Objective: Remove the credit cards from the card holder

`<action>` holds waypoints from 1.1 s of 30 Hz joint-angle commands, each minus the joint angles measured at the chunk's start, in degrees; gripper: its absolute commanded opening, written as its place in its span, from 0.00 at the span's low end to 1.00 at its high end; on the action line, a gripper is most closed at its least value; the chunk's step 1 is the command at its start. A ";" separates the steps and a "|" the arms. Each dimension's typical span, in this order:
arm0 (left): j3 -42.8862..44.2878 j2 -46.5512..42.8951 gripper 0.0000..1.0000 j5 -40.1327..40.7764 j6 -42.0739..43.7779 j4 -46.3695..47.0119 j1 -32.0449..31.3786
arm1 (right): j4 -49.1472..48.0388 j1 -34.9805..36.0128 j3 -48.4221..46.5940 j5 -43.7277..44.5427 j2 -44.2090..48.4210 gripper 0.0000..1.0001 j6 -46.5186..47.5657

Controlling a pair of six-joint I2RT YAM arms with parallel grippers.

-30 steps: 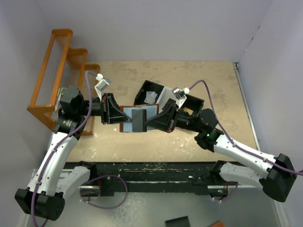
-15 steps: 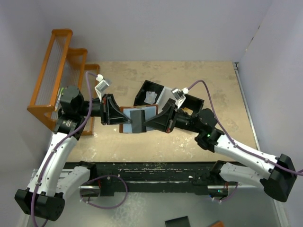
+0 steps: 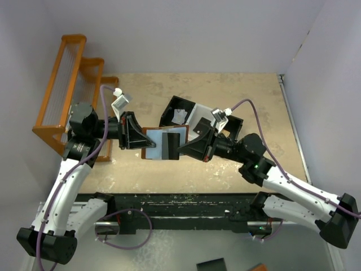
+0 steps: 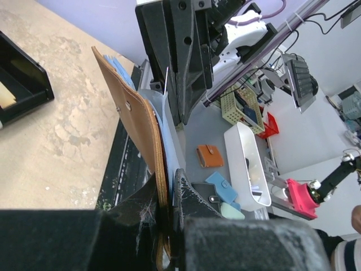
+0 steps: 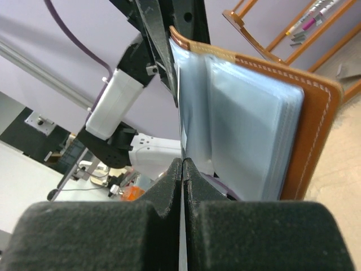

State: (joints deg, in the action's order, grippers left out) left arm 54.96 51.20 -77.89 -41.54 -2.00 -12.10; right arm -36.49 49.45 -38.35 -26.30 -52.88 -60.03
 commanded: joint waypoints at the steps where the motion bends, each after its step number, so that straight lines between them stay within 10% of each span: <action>1: 7.14 0.46 0.00 2.57 11.77 -9.15 -0.12 | 6.19 0.00 -0.44 3.36 4.03 0.00 2.37; 9: 12.90 6.09 0.00 22.09 30.03 -30.08 -0.12 | 16.83 -4.49 -0.95 9.42 2.72 0.00 0.65; 33: 11.94 6.22 0.00 25.45 35.83 -34.71 -0.12 | 22.88 -27.27 -1.14 -4.62 -4.13 0.00 5.17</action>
State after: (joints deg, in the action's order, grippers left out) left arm 65.08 58.22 -52.03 -7.60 -37.30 -12.10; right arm -18.22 26.63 -36.91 -25.26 -54.39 -59.53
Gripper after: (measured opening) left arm 0.111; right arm 0.004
